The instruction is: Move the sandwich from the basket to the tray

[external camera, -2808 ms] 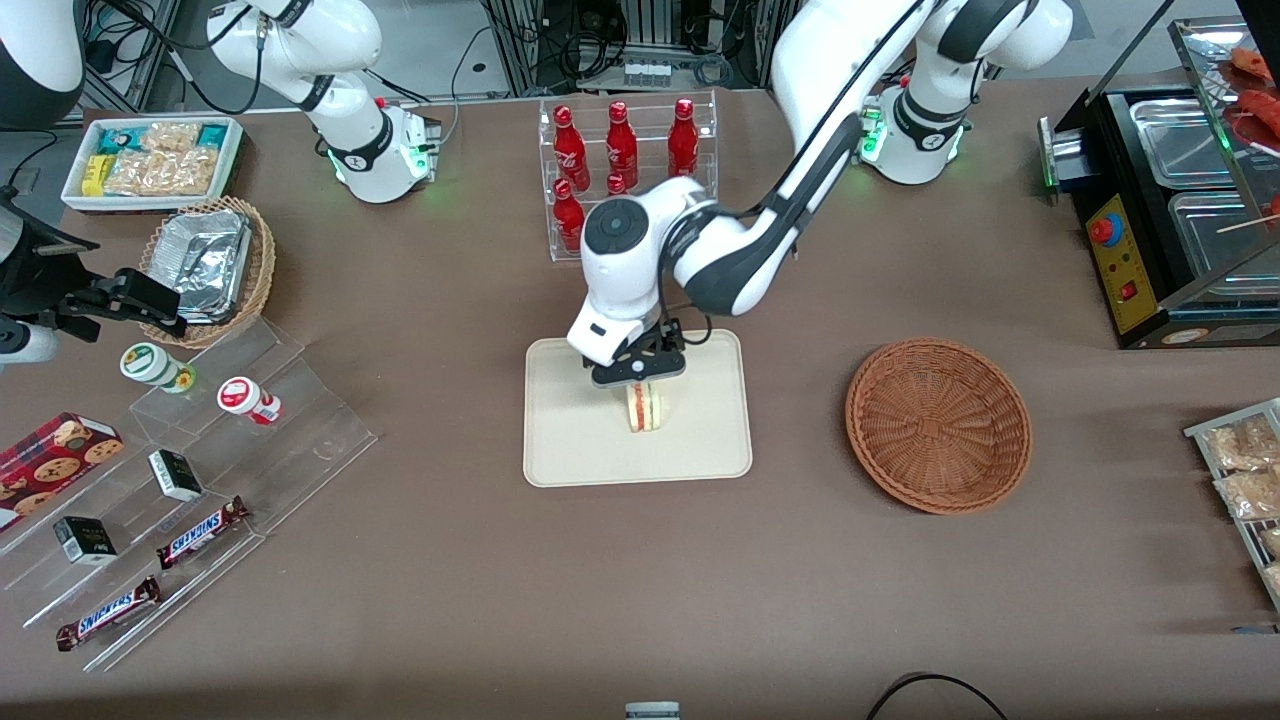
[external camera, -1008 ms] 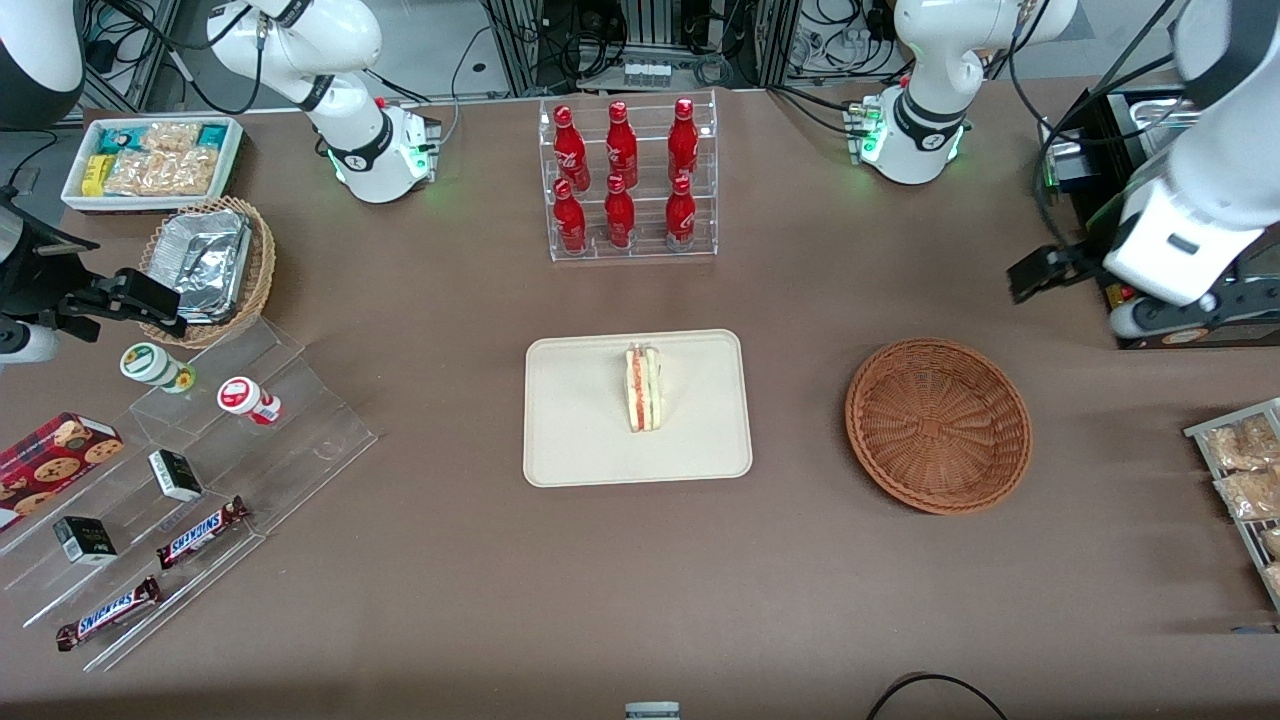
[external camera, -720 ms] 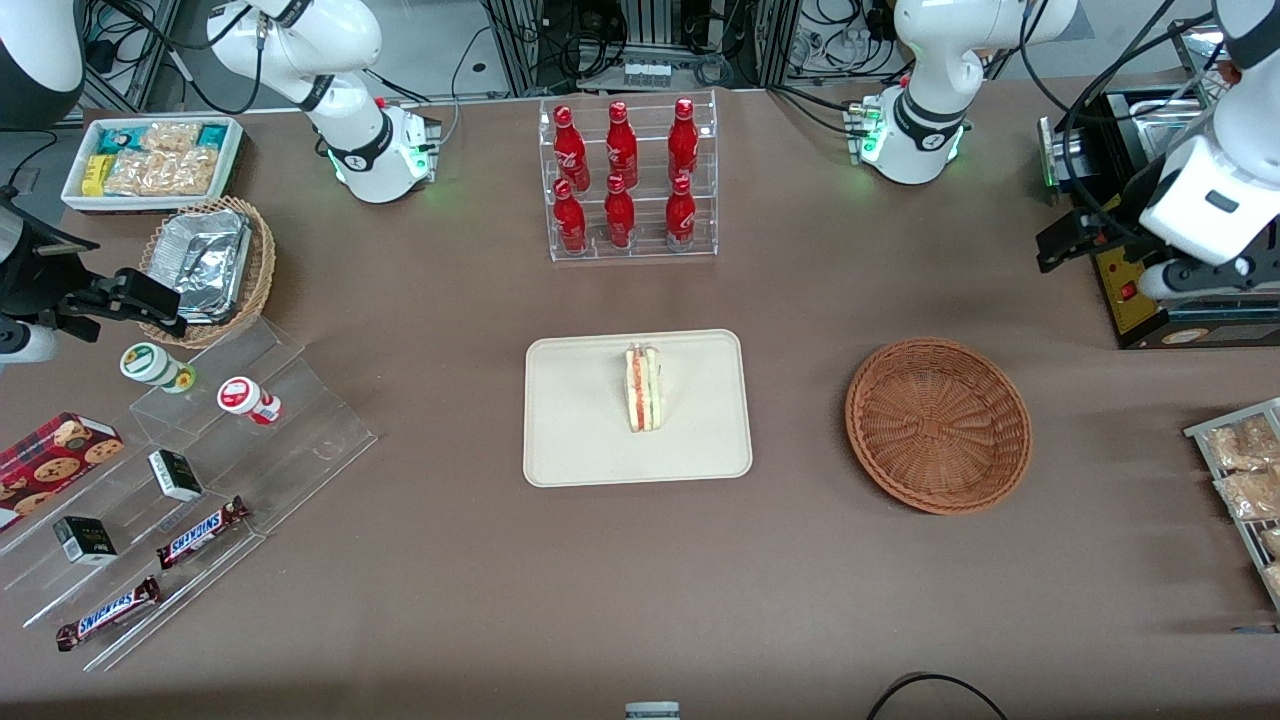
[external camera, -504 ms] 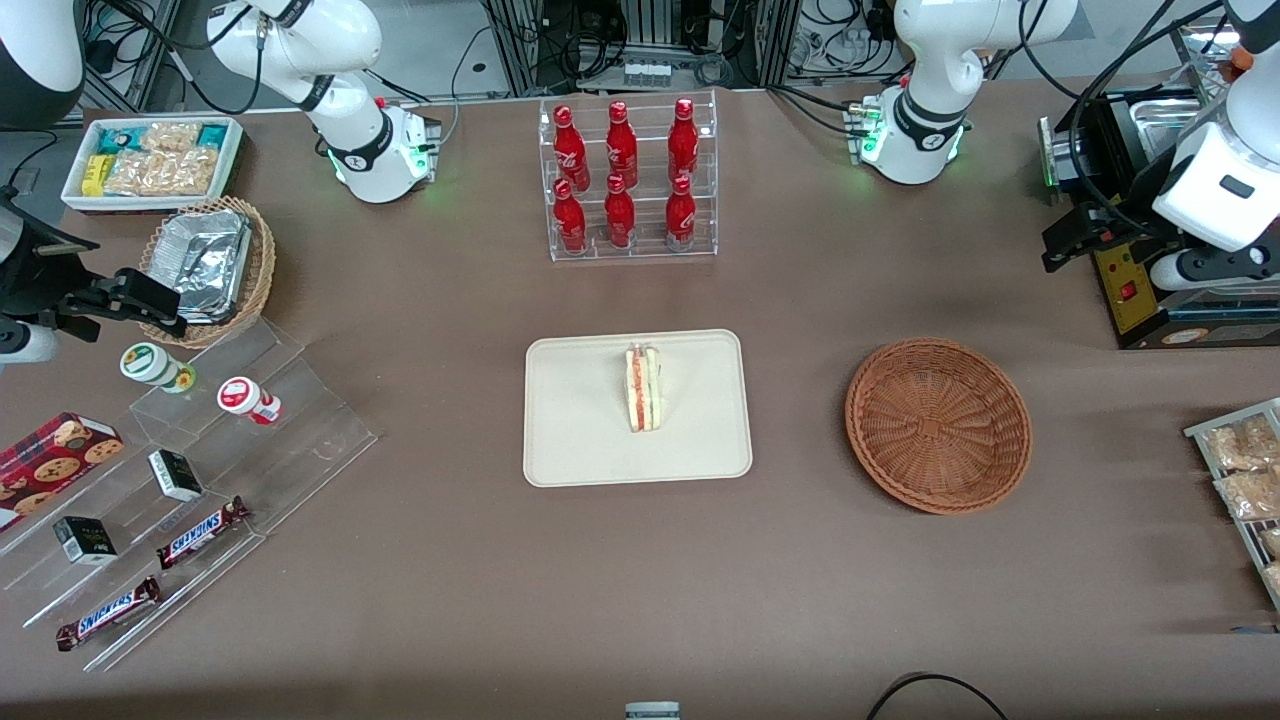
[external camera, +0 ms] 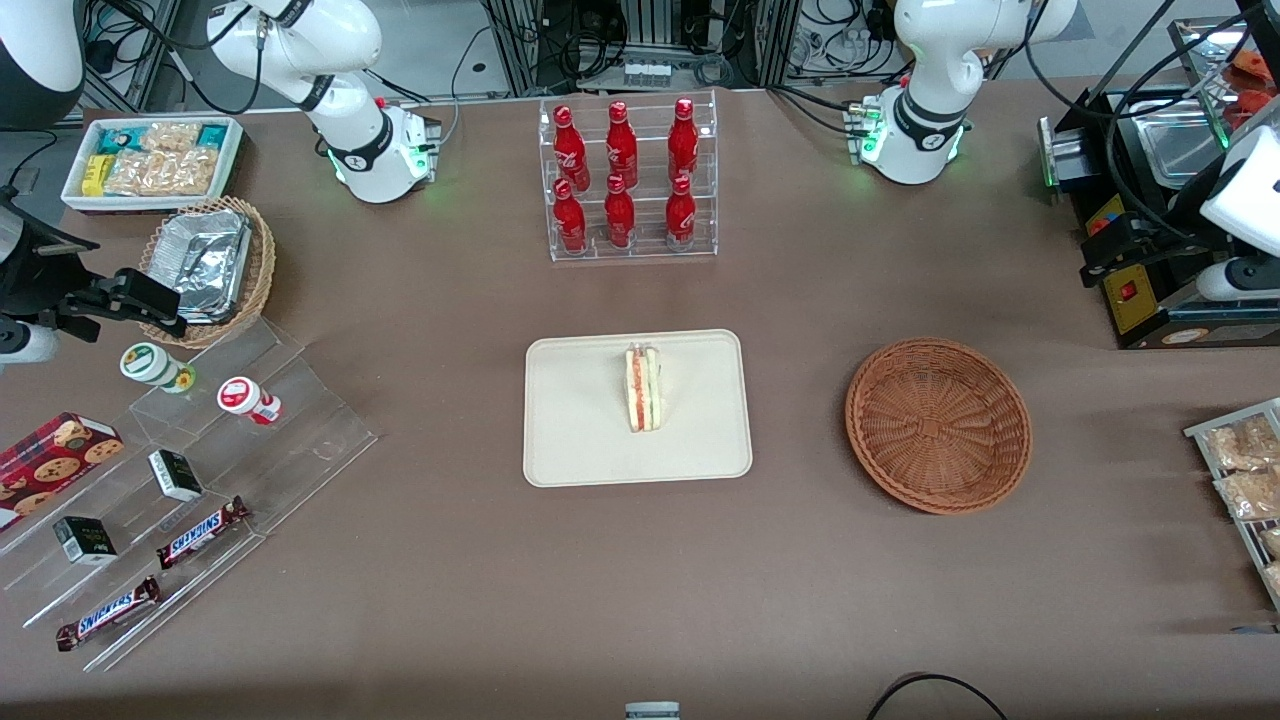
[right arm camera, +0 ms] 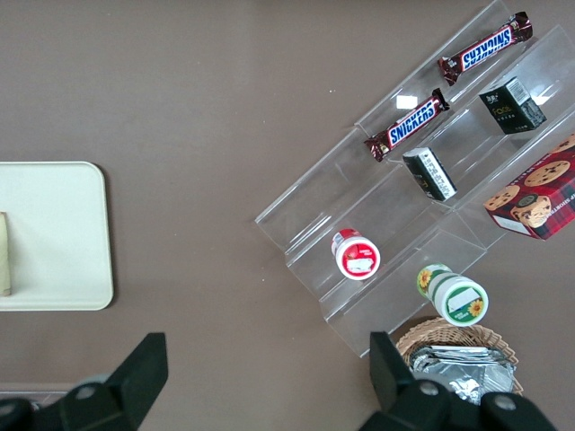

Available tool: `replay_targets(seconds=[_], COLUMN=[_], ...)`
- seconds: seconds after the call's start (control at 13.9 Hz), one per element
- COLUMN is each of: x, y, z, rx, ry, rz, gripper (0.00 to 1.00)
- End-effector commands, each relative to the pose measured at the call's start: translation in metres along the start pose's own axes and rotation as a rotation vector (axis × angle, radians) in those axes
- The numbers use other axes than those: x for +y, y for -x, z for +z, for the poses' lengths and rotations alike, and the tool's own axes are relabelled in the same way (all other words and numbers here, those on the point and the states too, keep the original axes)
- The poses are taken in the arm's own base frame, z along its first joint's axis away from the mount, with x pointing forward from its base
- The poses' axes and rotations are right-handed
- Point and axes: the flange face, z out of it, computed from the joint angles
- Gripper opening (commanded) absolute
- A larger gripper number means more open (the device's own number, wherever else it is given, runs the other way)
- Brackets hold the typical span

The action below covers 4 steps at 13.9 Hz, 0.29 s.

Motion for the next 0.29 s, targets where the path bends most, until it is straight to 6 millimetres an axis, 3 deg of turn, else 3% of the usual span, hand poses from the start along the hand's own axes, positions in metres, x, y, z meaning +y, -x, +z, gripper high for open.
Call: replay_targets(seconds=[0.0,0.22], x=[-0.0025,-0.0021], y=[-0.0029,-0.0044], z=[-0.0039,-0.0040], rx=[-0.001,0.003], ry=[-0.013,-0.002], rz=[0.010,0.009], gripper=[1.00,1.00])
